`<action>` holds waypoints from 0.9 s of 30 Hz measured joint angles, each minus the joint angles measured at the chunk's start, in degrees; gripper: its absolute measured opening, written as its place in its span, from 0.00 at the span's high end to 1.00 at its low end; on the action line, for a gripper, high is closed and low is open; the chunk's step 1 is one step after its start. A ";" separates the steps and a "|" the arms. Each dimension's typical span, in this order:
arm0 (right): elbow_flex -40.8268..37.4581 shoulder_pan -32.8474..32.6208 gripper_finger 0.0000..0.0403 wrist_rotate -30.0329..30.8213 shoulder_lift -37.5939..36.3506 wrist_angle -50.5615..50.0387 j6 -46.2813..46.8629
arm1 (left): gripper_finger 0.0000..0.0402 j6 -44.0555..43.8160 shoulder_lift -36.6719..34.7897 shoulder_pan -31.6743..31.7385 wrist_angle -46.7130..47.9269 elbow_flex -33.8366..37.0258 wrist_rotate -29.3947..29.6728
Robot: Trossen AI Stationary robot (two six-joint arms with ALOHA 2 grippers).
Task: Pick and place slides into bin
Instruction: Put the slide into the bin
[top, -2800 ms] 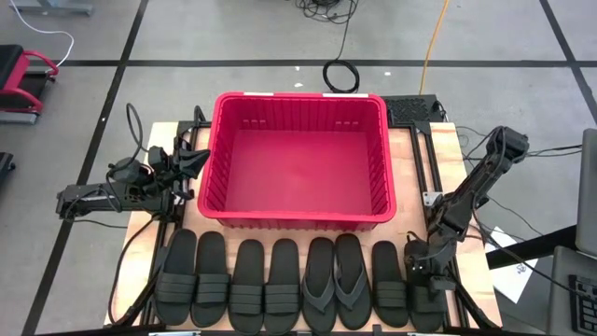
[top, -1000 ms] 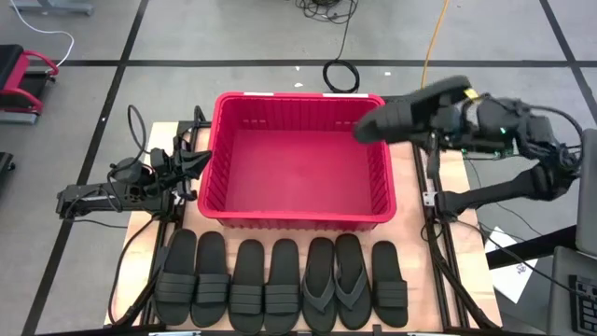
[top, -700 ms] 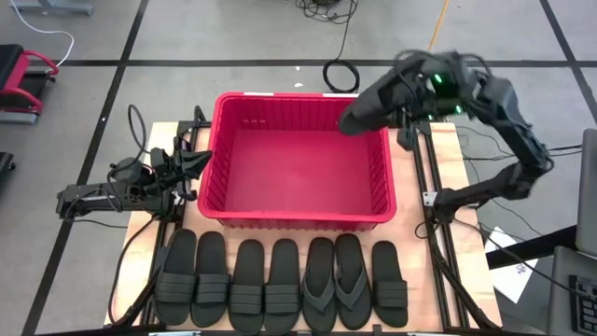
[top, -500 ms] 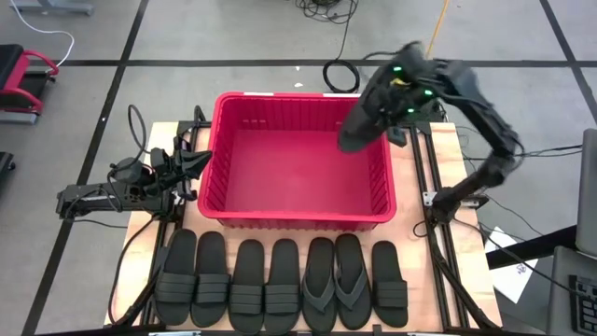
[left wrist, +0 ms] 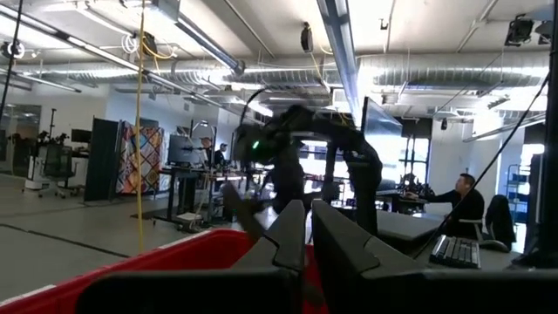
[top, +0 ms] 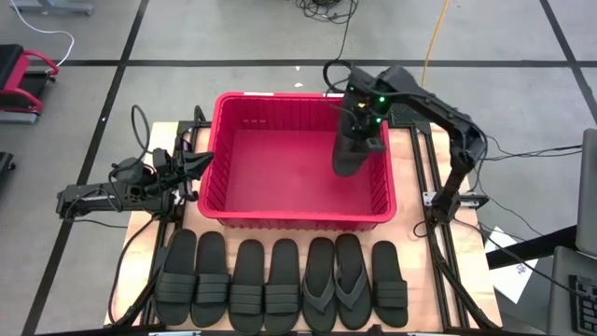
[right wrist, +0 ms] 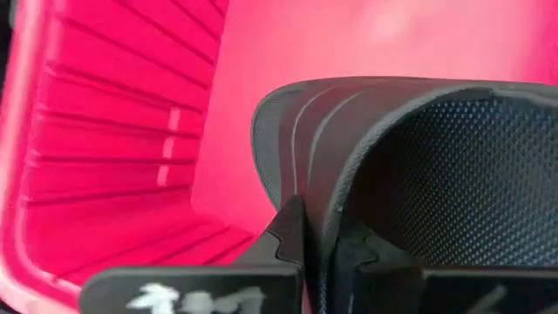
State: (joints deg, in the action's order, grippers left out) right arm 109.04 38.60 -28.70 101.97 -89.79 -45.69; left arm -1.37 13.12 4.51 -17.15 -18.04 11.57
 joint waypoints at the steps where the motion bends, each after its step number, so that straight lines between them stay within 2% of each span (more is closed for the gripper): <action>1: -1.37 0.03 0.99 0.03 0.37 -0.01 -0.25 | 0.94 -0.21 -0.02 -0.02 0.33 0.00 -0.02; 5: -8.36 0.03 0.99 0.16 1.27 -0.08 -1.82 | 0.94 -0.28 0.00 -0.01 1.57 0.00 -0.02; 13: -18.90 -0.87 0.99 -0.98 1.86 7.77 -1.13 | 0.94 -0.02 0.00 -0.01 2.25 0.00 0.00; 16: -20.30 -0.91 0.99 -3.02 1.79 10.77 -0.52 | 0.94 0.72 0.00 0.00 2.24 0.00 0.02; 21: -20.82 -0.85 0.99 -2.75 2.35 14.35 1.72 | 0.94 1.11 0.00 0.00 2.44 0.00 0.37; 27: -20.82 -1.52 0.99 -2.90 4.79 12.75 1.45 | 0.94 1.16 -0.01 0.00 2.56 0.00 0.49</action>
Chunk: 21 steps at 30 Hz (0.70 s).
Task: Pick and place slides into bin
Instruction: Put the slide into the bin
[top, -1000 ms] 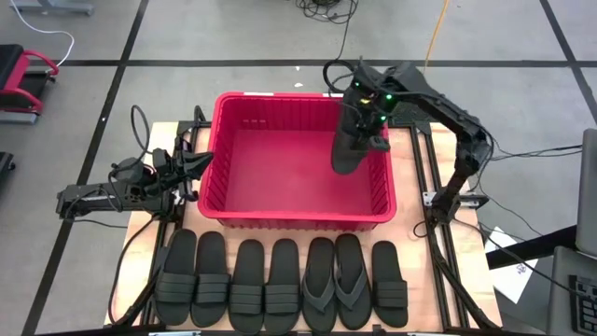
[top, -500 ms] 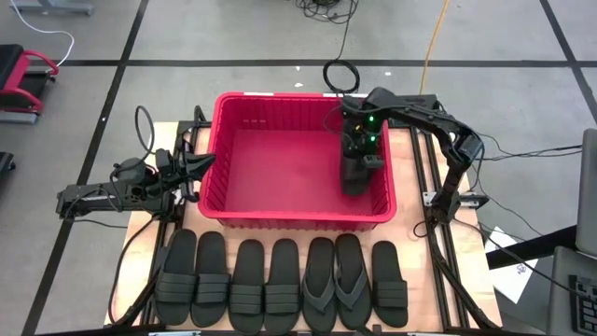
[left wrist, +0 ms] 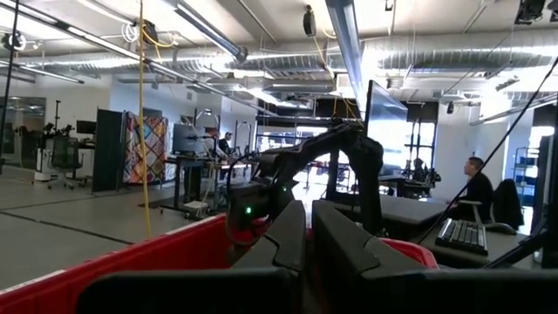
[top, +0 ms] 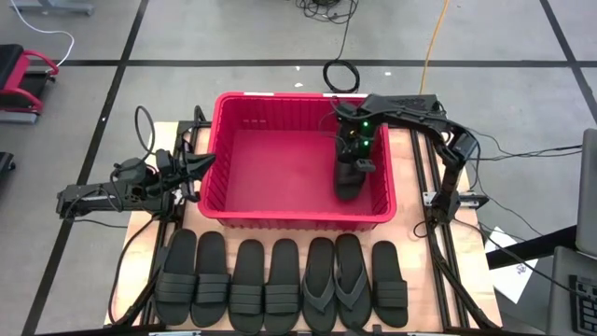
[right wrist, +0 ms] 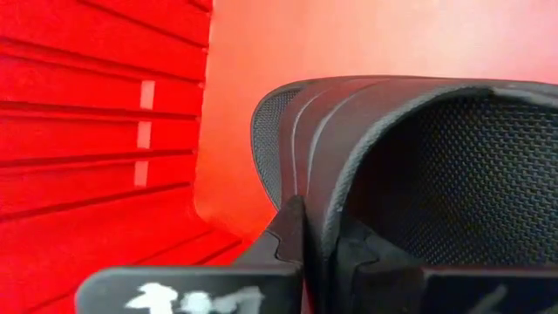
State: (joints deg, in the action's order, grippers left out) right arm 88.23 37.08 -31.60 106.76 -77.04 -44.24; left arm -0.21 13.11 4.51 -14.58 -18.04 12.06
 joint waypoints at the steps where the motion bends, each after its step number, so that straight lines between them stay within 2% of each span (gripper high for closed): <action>1: 0.00 -0.05 0.99 0.22 0.58 -0.50 -0.14 | 0.94 0.04 -0.01 0.00 0.24 0.00 -0.01; 11: 0.00 -0.07 0.99 1.78 6.75 -3.62 0.02 | 0.94 0.02 0.01 0.00 1.72 0.00 -0.01; 21: 0.00 0.08 0.99 4.73 7.17 -2.93 0.06 | 0.94 -0.02 0.01 0.00 1.65 0.00 -0.01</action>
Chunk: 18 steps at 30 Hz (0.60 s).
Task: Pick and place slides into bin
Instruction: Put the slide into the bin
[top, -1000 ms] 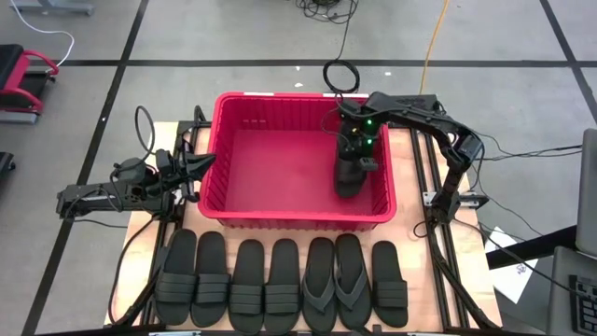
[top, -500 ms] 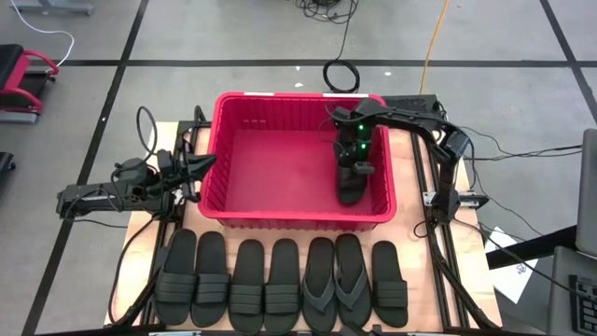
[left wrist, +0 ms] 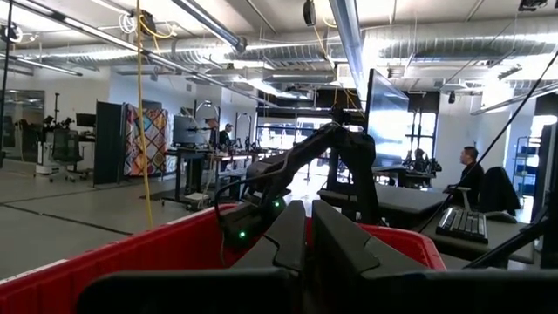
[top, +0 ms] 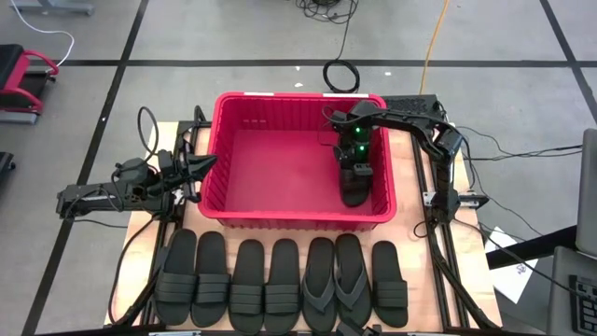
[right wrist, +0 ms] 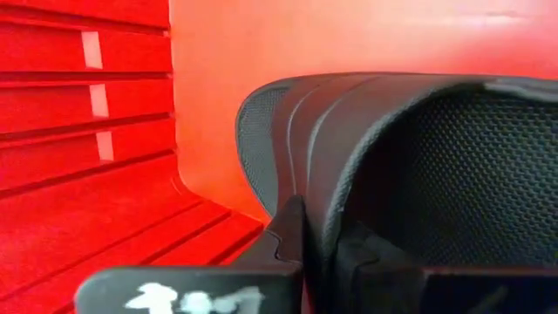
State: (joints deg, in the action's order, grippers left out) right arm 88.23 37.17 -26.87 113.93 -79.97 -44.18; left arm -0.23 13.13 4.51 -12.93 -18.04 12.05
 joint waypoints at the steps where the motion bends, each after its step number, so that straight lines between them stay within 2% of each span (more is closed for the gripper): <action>1: 0.00 0.00 0.99 0.08 0.00 0.27 0.00 | 0.94 0.00 0.00 0.00 -0.01 0.00 0.00; 6: 0.00 0.04 0.99 3.30 0.00 1.14 3.46 | 0.94 -0.01 0.00 0.00 -0.02 0.00 -0.01; 18: 0.00 0.33 0.96 4.13 0.00 2.40 5.85 | 0.94 -0.03 0.00 0.00 0.91 0.00 -0.02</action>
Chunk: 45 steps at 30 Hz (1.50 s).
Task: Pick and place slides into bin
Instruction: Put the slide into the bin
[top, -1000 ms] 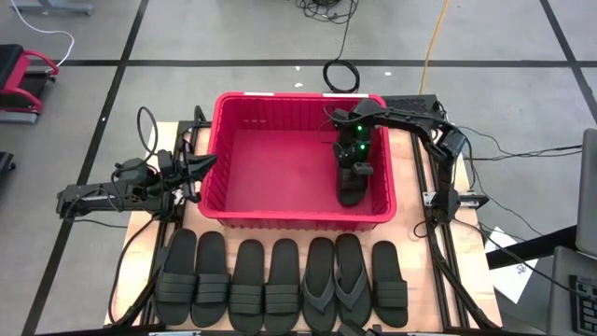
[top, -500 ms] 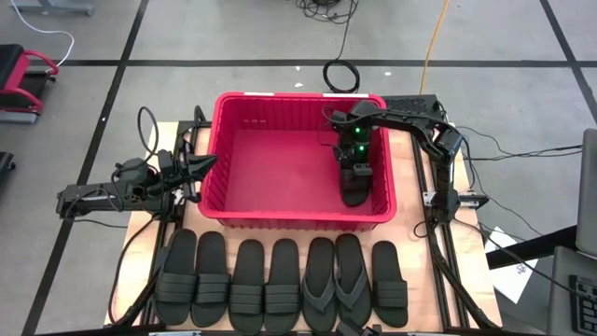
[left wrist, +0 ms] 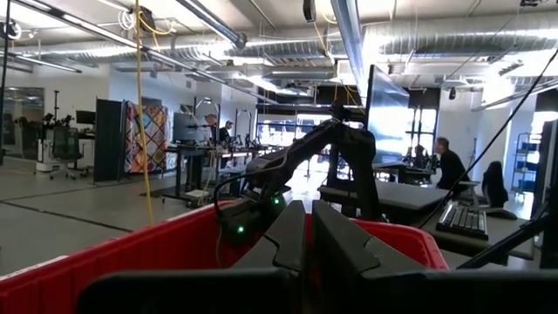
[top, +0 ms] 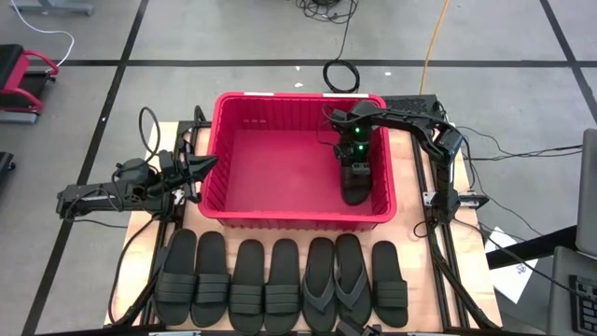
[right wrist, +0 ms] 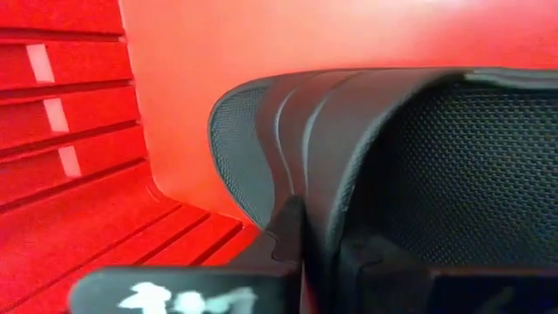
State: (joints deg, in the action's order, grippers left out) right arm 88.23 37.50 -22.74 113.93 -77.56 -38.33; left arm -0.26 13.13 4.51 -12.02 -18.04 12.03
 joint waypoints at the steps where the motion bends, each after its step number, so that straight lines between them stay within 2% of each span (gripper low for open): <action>1: 0.00 0.00 0.94 0.00 0.00 0.21 0.04 | 0.94 -0.01 0.00 0.00 0.00 0.00 0.00; 8: 0.00 0.04 0.76 0.52 0.00 2.53 1.99 | 0.94 -0.25 -0.01 0.00 -0.01 0.00 -0.02; 12: 0.00 0.04 0.69 0.51 0.00 2.82 2.85 | 0.94 -0.25 0.00 -0.02 -0.01 0.00 0.00; 28: 0.02 0.00 0.65 3.19 -0.18 1.82 7.87 | 0.94 -0.23 0.00 -0.02 0.02 0.00 -0.02; 39: 0.02 -0.07 0.47 4.89 -3.66 4.47 9.21 | 0.94 0.01 -0.02 -0.02 0.10 0.00 -0.02; 45: 0.02 -0.09 0.43 5.54 -6.19 4.32 9.21 | 0.94 0.03 0.00 -0.02 0.37 0.00 -0.02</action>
State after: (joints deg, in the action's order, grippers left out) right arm 88.25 37.41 -17.20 107.74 -73.25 -29.12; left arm -0.23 13.12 4.49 -11.66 -18.04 12.01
